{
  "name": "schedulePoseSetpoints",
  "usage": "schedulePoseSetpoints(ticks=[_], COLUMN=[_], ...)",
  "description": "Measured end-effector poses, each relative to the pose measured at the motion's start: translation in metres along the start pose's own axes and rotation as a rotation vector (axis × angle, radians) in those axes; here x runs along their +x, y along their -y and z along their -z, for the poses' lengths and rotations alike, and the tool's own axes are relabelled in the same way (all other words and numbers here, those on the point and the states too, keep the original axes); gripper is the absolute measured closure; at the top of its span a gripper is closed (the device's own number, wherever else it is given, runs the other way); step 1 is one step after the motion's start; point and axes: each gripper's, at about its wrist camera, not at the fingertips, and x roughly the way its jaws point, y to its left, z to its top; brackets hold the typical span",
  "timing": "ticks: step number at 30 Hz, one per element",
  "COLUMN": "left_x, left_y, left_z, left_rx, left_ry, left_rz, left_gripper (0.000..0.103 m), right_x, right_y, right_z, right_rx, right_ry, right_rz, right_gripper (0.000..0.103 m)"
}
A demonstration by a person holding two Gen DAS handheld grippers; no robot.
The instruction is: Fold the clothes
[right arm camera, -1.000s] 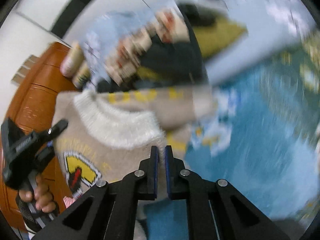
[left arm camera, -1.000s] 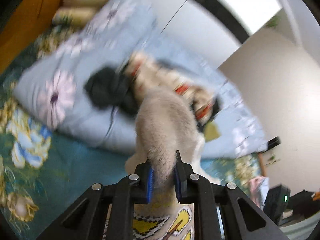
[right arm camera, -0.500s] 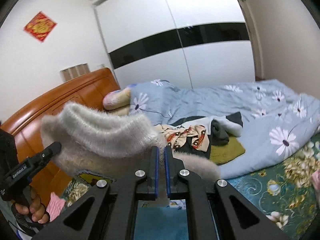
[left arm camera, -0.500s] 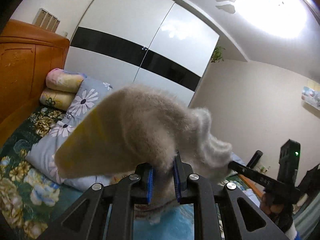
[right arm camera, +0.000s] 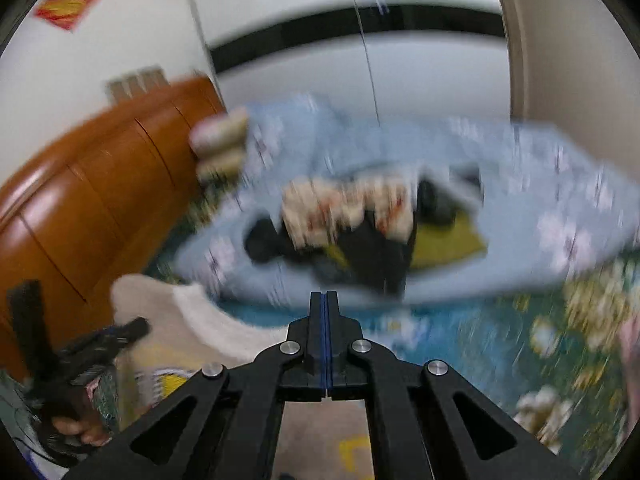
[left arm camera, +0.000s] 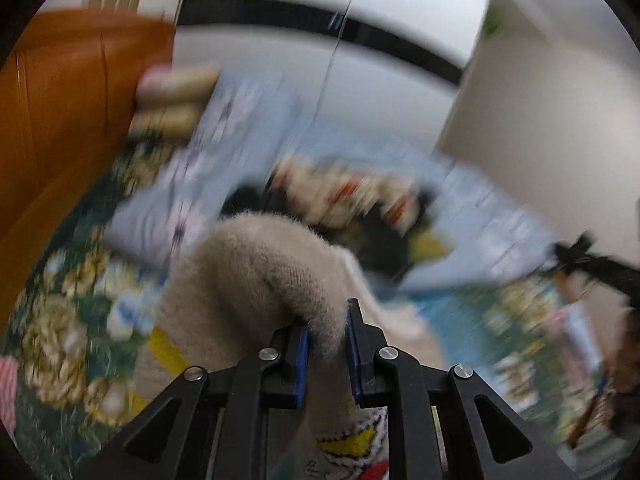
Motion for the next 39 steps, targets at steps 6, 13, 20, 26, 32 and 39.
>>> schedulePoseSetpoints(ticks=[6, 13, 20, 26, 32, 39], left_x=[0.092, 0.057, 0.056, 0.102, 0.122, 0.104], left_y=[-0.091, -0.136, -0.182, -0.203, -0.200, -0.180], left_z=[0.051, 0.069, 0.102, 0.137, 0.150, 0.160], left_rx=[-0.158, -0.283, -0.292, -0.290, -0.272, -0.269], left_ry=[-0.207, -0.253, -0.300, -0.437, -0.481, -0.426], left_rz=[-0.129, 0.022, -0.148, -0.202, -0.222, -0.195], left_gripper=[0.085, 0.067, 0.039, 0.039, 0.038, 0.087], right_x=[0.095, 0.182, 0.236, 0.247, 0.235, 0.200], right_y=[0.037, 0.041, 0.024, 0.017, 0.016, 0.018], right_z=[0.050, 0.112, 0.156, 0.177, 0.183, 0.175], right_rx=[0.097, 0.135, 0.099, 0.068, 0.075, 0.058], right_ry=[-0.257, -0.563, -0.731, -0.784, -0.801, -0.715], right_rz=[0.049, 0.016, 0.054, 0.106, 0.093, 0.093], right_gripper=[0.103, 0.099, 0.047, 0.047, 0.083, 0.097])
